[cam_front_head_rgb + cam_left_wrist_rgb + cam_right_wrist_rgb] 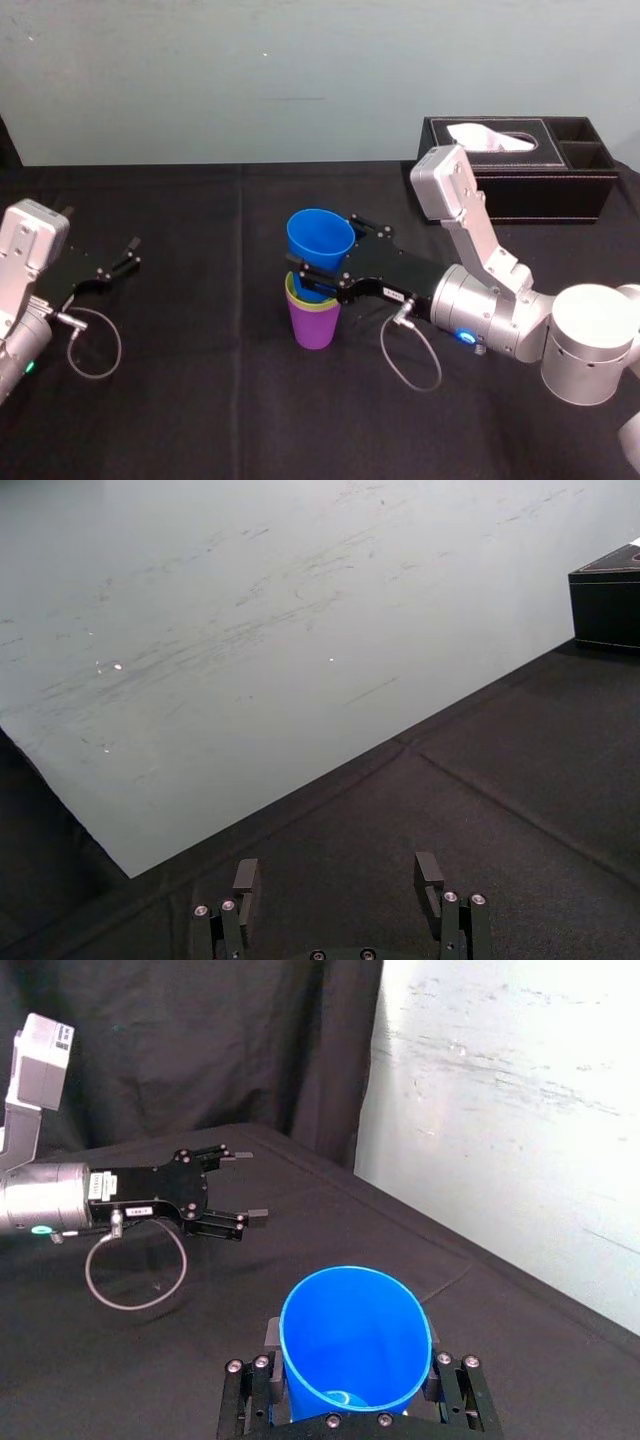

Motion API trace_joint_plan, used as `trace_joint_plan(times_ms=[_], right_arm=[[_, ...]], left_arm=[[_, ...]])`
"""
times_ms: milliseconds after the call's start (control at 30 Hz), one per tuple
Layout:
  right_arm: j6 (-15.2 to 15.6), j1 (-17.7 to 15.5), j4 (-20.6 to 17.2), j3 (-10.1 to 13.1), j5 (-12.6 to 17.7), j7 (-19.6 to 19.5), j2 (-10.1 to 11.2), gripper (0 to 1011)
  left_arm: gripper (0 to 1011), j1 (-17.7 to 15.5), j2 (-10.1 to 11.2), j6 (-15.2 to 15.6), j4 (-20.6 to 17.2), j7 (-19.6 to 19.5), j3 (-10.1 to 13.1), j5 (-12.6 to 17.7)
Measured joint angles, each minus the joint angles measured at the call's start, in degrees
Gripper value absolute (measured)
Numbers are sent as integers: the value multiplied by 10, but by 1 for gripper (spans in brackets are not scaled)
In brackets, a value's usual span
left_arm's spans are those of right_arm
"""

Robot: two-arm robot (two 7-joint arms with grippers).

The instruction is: Stack the three plastic cups sequentially using one hand.

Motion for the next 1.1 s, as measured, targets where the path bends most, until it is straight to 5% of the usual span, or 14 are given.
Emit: trace_joint_plan(times_ms=[1100], right_arm=[[-4, 5, 18, -7, -13, 1, -5, 746]], left_arm=[[1010, 0, 0, 0, 0, 0, 0, 0]])
